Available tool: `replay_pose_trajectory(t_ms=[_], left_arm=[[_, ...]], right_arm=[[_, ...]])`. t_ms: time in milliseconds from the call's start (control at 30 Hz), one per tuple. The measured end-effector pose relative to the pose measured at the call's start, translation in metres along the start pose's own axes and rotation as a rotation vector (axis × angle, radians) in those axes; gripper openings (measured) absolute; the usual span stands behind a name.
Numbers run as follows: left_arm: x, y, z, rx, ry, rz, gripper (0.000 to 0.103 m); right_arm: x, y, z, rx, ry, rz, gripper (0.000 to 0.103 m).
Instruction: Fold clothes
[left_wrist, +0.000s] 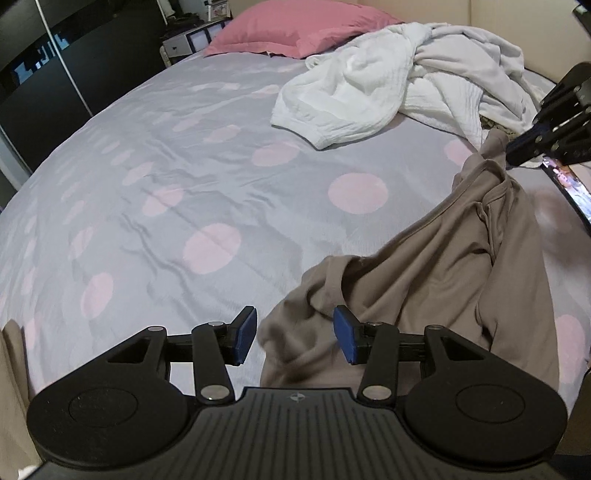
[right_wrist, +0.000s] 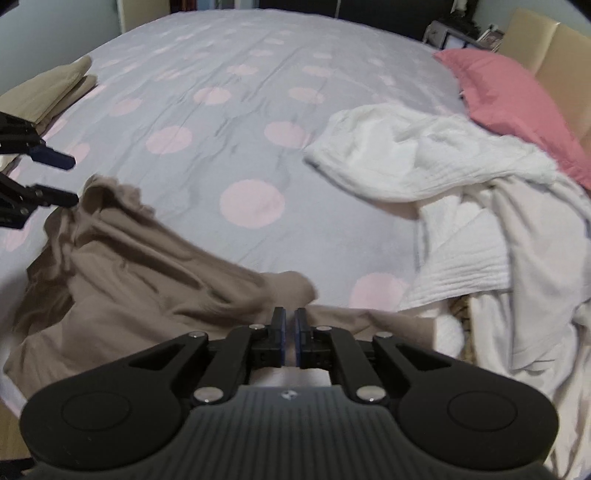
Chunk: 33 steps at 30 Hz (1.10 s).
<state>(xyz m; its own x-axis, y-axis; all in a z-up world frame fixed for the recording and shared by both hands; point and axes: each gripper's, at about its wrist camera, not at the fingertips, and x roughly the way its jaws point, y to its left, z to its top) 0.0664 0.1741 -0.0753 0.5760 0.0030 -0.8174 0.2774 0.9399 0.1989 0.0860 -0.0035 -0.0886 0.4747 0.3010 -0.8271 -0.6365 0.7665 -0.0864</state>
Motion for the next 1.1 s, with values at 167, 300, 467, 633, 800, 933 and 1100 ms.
replay_pose_trajectory(t_ms=[167, 300, 467, 633, 800, 933, 1100], left_arm=[[0.014, 0.001, 0.005, 0.001, 0.015, -0.002, 0.047], [0.025, -0.001, 0.008, -0.003, 0.027, -0.011, 0.047], [0.035, -0.007, 0.010, -0.005, 0.047, -0.029, 0.047], [0.042, -0.011, 0.010, -0.018, 0.072, -0.055, 0.039], [0.039, -0.009, 0.009, -0.047, 0.069, -0.082, 0.010], [0.027, 0.004, 0.011, -0.119, 0.031, -0.070, 0.006], [0.000, 0.026, 0.013, -0.217, -0.043, 0.006, 0.004]], right_arm=[[-0.008, 0.003, -0.003, 0.077, -0.026, 0.139, 0.022], [-0.005, 0.026, -0.004, 0.049, -0.037, 0.240, 0.038], [0.009, 0.051, -0.005, 0.028, -0.029, 0.294, 0.052], [0.023, 0.058, -0.007, 0.011, 0.019, 0.295, 0.031], [0.018, 0.059, -0.015, -0.051, 0.065, 0.299, 0.006], [0.007, 0.057, -0.024, -0.077, 0.084, 0.297, 0.005], [0.001, 0.045, -0.033, -0.088, 0.105, 0.259, 0.005]])
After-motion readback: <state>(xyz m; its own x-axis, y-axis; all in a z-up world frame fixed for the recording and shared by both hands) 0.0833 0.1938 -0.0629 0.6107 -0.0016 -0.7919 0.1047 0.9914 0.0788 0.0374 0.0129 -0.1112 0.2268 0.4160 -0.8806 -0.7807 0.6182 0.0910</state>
